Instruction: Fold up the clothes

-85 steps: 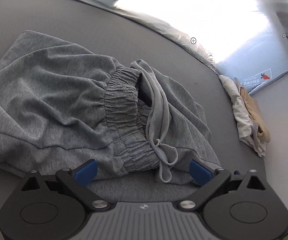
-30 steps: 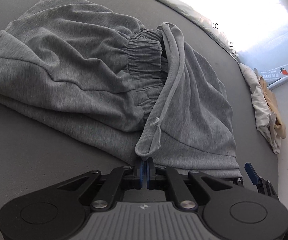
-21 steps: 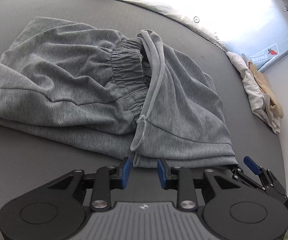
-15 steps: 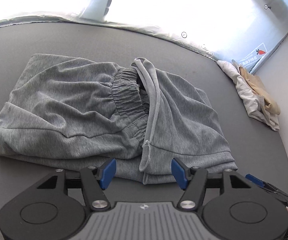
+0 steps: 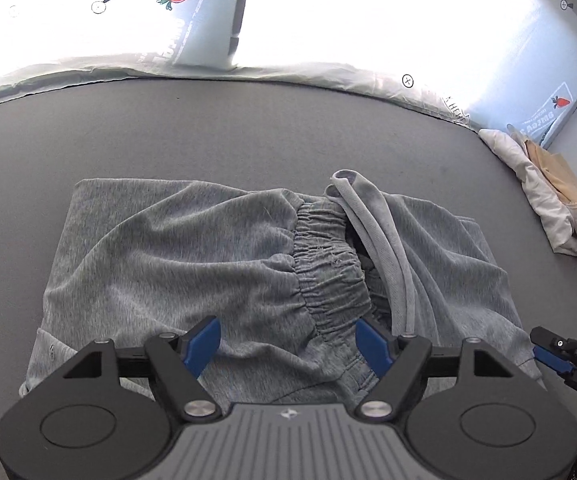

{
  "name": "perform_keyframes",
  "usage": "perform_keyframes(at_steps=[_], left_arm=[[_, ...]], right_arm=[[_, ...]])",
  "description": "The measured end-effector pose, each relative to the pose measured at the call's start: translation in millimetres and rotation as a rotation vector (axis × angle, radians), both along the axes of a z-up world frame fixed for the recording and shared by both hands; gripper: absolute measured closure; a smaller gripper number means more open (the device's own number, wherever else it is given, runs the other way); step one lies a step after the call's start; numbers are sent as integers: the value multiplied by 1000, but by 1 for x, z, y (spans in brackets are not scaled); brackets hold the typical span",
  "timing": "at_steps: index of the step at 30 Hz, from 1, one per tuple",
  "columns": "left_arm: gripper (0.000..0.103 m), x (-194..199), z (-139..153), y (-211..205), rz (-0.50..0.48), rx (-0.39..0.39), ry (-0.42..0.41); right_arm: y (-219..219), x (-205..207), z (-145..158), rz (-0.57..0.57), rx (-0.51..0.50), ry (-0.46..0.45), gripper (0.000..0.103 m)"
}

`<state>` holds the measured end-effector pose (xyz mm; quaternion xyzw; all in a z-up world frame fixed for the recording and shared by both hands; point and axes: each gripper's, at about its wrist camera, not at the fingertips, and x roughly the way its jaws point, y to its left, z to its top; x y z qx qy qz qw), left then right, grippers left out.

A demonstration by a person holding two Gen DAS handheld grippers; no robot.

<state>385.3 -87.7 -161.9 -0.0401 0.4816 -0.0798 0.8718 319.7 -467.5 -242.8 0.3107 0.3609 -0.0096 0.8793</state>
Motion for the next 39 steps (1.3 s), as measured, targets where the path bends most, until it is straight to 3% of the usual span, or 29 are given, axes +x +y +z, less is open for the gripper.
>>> perform_keyframes(at_steps=[3, 5, 13, 14, 17, 21, 25, 30, 39], left_arm=[[28, 8, -15, -1, 17, 62, 35], [27, 9, -28, 4, 48, 63, 78], [16, -1, -40, -7, 34, 131, 29], [14, 0, -40, -8, 41, 131, 29], [11, 1, -41, -8, 44, 132, 25], [9, 2, -40, -11, 48, 135, 27], [8, 5, -40, -14, 52, 140, 38], [3, 19, -40, -15, 47, 157, 116], [1, 24, -37, -5, -14, 122, 153]], right_arm=[[1, 19, -6, 1, -11, 6, 63], [0, 30, -7, 21, -12, 16, 67], [-4, 57, -11, 147, 32, 26, 69], [-7, 59, -12, 150, 57, 31, 71], [-19, 65, -22, 133, 167, 71, 94], [-31, 63, -32, 95, 294, 89, 98], [-34, 55, -29, 44, 415, 52, 98], [-26, 49, -5, 27, 487, -16, 99], [28, 47, 38, 66, 604, -130, 99]])
